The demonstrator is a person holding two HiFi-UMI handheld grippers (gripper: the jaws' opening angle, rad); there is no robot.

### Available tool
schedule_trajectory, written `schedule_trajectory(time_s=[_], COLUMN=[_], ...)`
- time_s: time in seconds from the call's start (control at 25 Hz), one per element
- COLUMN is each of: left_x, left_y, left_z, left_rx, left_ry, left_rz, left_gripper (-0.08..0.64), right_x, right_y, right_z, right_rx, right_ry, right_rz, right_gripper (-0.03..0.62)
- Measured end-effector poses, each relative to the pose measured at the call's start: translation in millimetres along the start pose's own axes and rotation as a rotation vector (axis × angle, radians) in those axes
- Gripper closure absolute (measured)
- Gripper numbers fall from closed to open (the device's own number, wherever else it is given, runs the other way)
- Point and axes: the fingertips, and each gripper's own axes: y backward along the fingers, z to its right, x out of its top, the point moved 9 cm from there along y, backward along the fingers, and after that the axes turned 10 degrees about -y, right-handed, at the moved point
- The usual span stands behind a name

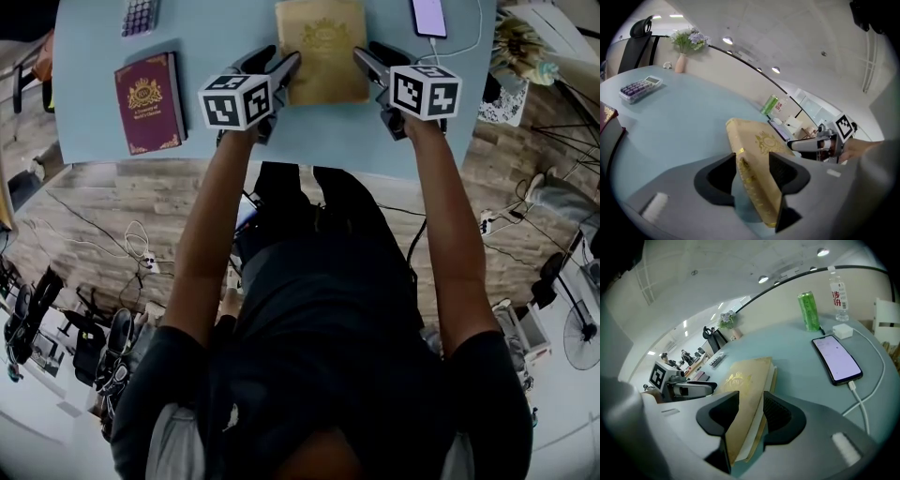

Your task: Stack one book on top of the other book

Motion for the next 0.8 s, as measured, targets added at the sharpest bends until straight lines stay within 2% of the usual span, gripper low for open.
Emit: schedule_trajectory(time_s=[0.36,0.6,0.8], left_x=[-12.2,-11.9,-9.0], left_y=[-9.5,0.2,24.8], left_z=[1.4,2.5,-2.6], left_rx=[-0.028,0.017,0.061], left_ry=[0.069,0.048,0.011], left_rz=[0.005,-0.007,0.011], left_gripper=[0.293,0.302,0.305], right_x=[-10.5,-10.4,-6.6], right_y=[-12.1,-8.2,-10.9], right_z=[3.7,-6.5,-31.3], right_rx=[0.001,-0.002,0.028], right_ry=[-0.103,-0.163,-0.153], right_rz=[0.006,0.011,0.029], right_gripper=[0.453,0.492,0.502])
